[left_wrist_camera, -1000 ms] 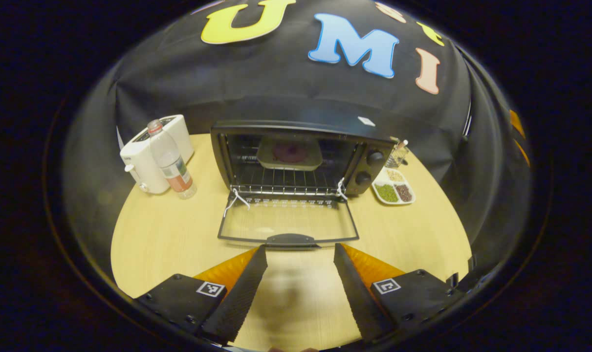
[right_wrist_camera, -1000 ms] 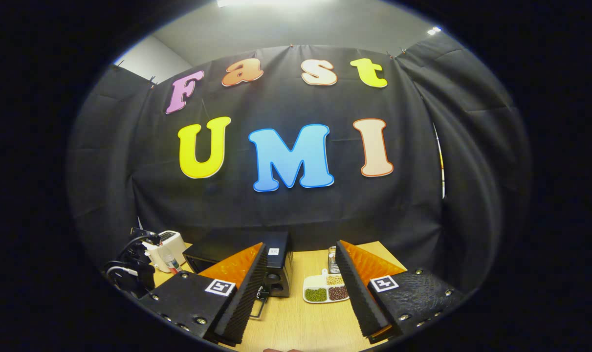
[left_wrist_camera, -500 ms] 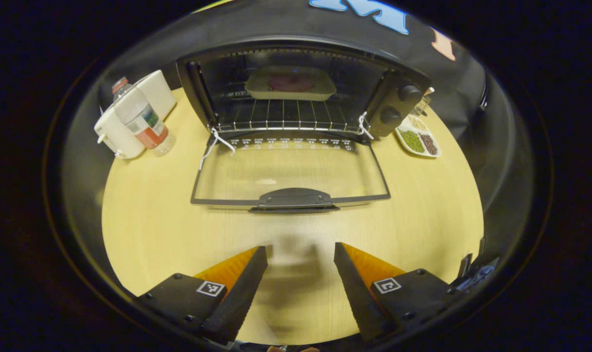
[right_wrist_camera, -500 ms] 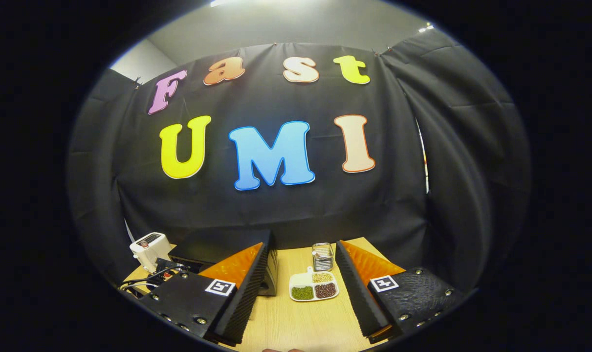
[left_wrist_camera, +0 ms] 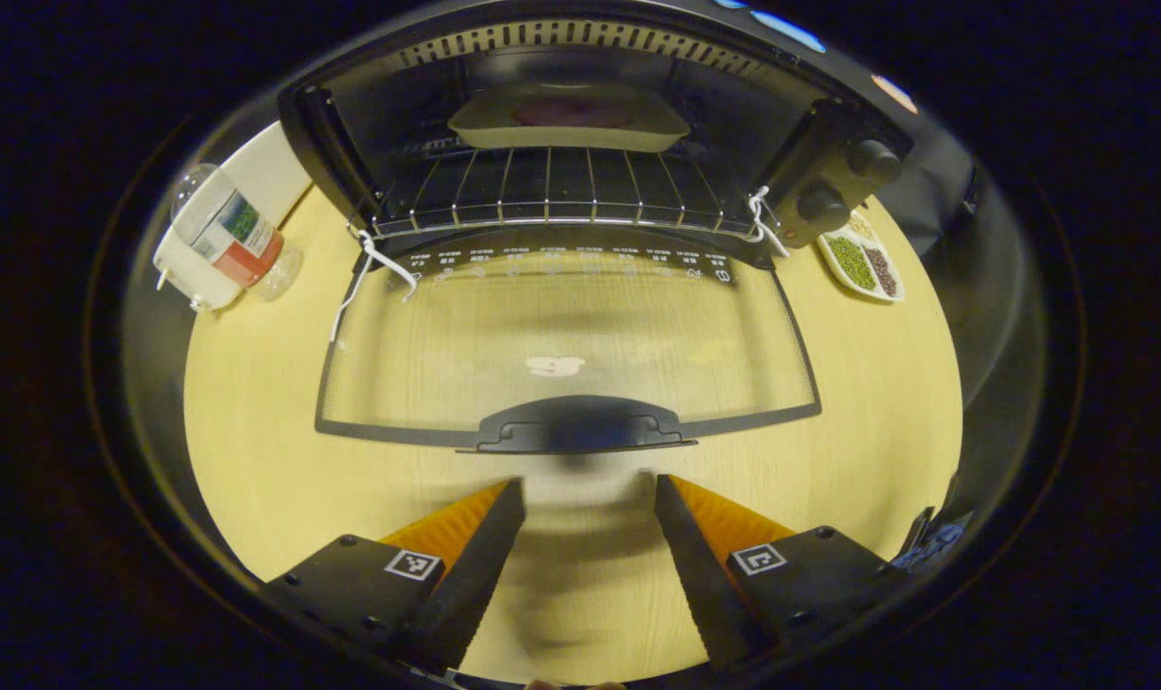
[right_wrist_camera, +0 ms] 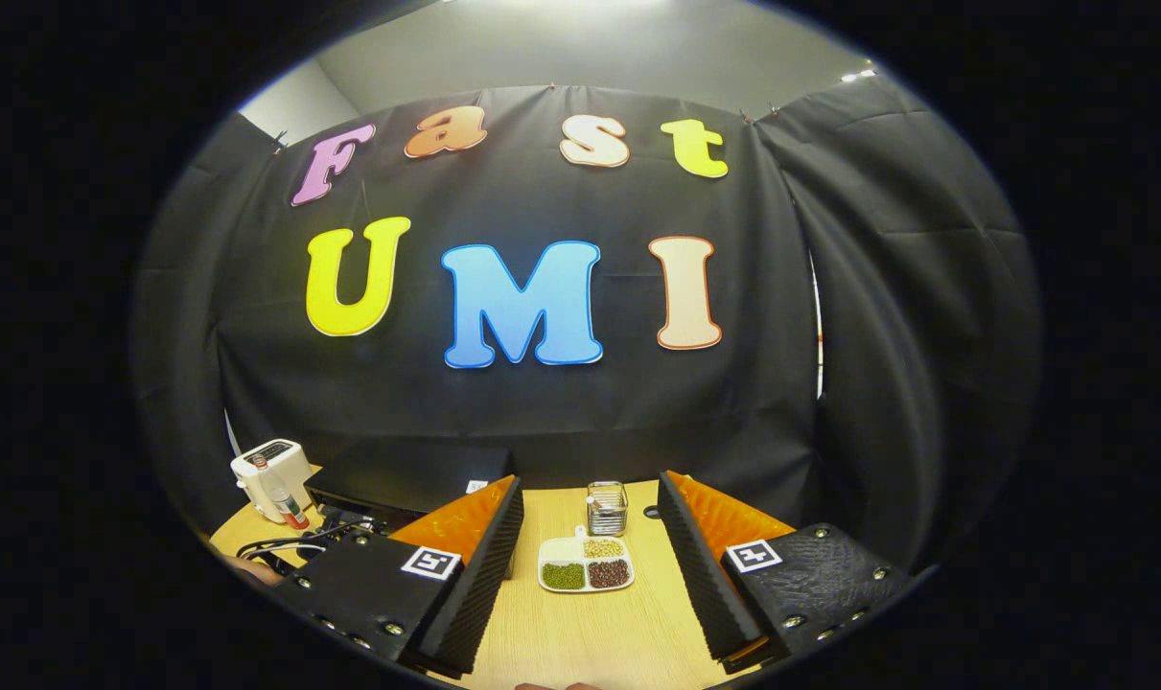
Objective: Open the electric oven with the left hand, put the food in, and close the electric oven.
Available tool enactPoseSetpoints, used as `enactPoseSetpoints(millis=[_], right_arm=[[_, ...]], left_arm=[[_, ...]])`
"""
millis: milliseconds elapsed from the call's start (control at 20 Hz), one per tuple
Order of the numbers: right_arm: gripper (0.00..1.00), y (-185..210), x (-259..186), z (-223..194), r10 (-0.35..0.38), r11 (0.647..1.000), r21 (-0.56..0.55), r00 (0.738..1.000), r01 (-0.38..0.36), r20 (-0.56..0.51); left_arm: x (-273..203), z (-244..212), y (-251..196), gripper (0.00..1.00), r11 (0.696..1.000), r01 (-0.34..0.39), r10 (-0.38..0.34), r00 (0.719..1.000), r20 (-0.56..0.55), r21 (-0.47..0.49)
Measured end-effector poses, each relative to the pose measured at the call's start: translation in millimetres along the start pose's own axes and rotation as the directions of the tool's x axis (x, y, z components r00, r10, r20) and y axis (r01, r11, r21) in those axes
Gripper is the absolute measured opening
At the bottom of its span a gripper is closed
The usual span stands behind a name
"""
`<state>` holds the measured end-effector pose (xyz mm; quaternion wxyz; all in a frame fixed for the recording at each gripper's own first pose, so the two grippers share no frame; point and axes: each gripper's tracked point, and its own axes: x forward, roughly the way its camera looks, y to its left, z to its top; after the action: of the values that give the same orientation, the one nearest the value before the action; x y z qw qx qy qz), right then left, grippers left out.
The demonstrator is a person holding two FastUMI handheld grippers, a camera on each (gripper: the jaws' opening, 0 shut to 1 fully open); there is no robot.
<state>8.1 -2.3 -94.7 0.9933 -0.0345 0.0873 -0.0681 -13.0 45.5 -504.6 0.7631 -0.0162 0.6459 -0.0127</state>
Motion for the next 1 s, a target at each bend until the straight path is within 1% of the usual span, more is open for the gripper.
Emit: enactPoseSetpoints(millis=[250,350,500,700,850,900,950,1000], right_arm=[[0.86,-2,-2,3,-0.01,1.0,-0.023,1.0,0.011,0.007],[0.86,2,-2,1,-0.002,0.999,-0.033,1.0,0.002,0.003],[0.86,6,-5,2,0.007,0.999,-0.038,1.0,-0.007,0.001],[0.86,13,-8,2,0.022,0.999,-0.031,1.0,-0.022,0.0],[0.86,19,-12,5,0.039,0.999,-0.007,0.999,-0.039,0.007],[0.86,22,-14,8,0.048,0.999,0.007,0.999,-0.048,0.013],[0.86,21,-13,8,0.043,0.999,0.012,0.999,-0.043,0.017],[0.86,20,-14,9,0.045,0.999,0.017,0.999,-0.046,0.019]], left_arm=[[6,14,4,0.95,1.0,-0.011,0.011,1.0,0.018,0.007],[6,14,5,0.94,1.0,-0.008,0.008,1.0,0.006,0.017],[3,15,4,0.94,1.0,-0.007,0.007,1.0,0.018,0.026],[-16,17,2,0.94,0.999,-0.007,0.004,0.998,0.07,0.038],[-33,20,1,0.94,1.0,0.004,-0.007,0.993,0.118,0.027],[-38,21,0,0.9,1.0,0.005,-0.009,0.991,0.131,0.029],[-43,23,0,0.9,1.0,0.005,-0.01,0.99,0.142,0.029],[-47,24,-1,0.94,1.0,0.007,-0.011,0.988,0.151,0.027]])
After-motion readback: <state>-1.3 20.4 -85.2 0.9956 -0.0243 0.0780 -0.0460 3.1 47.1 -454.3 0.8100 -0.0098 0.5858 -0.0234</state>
